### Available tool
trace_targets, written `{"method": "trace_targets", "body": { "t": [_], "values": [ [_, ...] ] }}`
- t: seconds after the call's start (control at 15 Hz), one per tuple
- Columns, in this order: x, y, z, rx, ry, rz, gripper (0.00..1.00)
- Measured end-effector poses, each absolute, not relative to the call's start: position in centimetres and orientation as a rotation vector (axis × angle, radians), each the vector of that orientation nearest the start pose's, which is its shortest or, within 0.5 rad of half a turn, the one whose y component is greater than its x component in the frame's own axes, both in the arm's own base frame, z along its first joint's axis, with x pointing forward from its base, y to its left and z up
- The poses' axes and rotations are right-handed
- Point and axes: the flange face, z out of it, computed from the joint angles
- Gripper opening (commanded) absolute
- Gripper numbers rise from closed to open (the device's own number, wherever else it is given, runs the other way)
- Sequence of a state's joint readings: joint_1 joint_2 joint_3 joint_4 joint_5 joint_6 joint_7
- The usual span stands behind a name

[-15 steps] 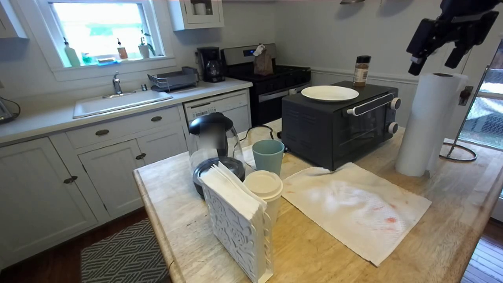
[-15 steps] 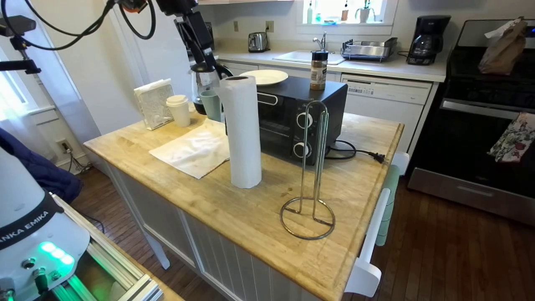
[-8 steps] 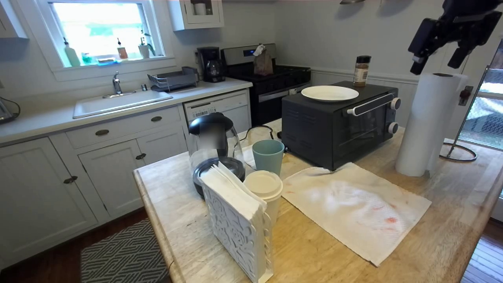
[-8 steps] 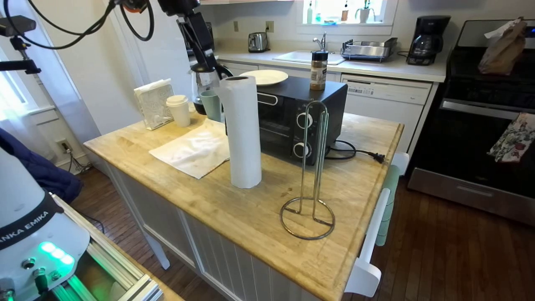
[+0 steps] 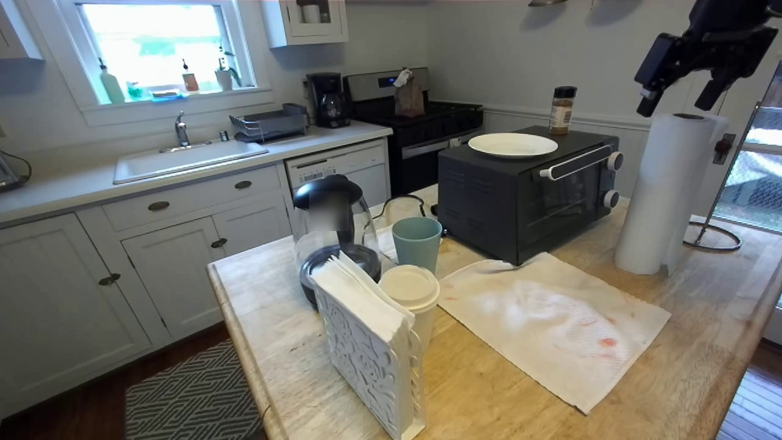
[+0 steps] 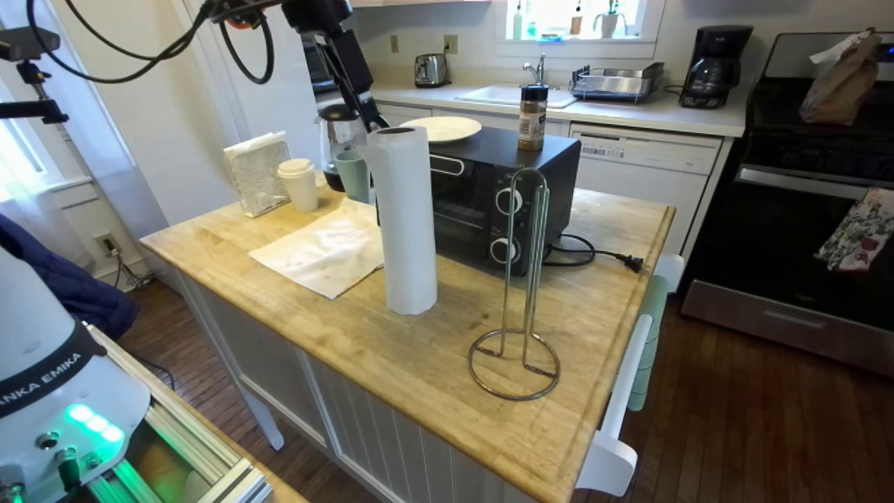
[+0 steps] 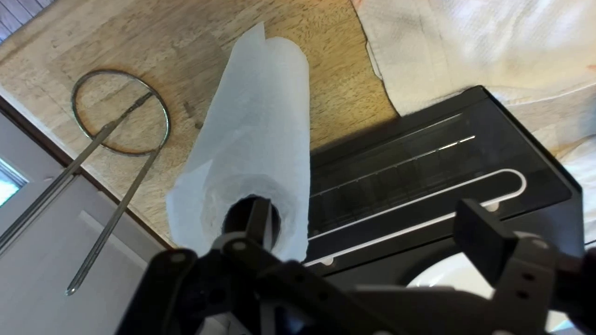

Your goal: Put the paper towel roll on the silver stand

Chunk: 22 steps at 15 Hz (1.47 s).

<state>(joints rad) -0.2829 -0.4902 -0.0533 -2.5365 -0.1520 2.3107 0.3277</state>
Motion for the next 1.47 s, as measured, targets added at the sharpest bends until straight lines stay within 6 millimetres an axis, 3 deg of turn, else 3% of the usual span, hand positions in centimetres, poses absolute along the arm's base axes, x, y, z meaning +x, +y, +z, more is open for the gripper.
{"method": "trace_targets", "body": {
  "t": [0.6,0.67,0.73,1.33,1.47],
  "values": [
    [40.3,-15.0,45.4,-3.061,0.932,-0.466,1.00],
    [40.3,-15.1,45.3,-3.060,0.938,-0.462,0.93],
    [40.3,-15.2,45.1,-3.058,0.944,-0.458,0.74],
    [40.4,-16.2,43.9,-3.054,0.982,-0.413,0.09],
    [40.2,-16.8,43.9,-3.051,1.002,-0.411,0.00]
  ]
}}
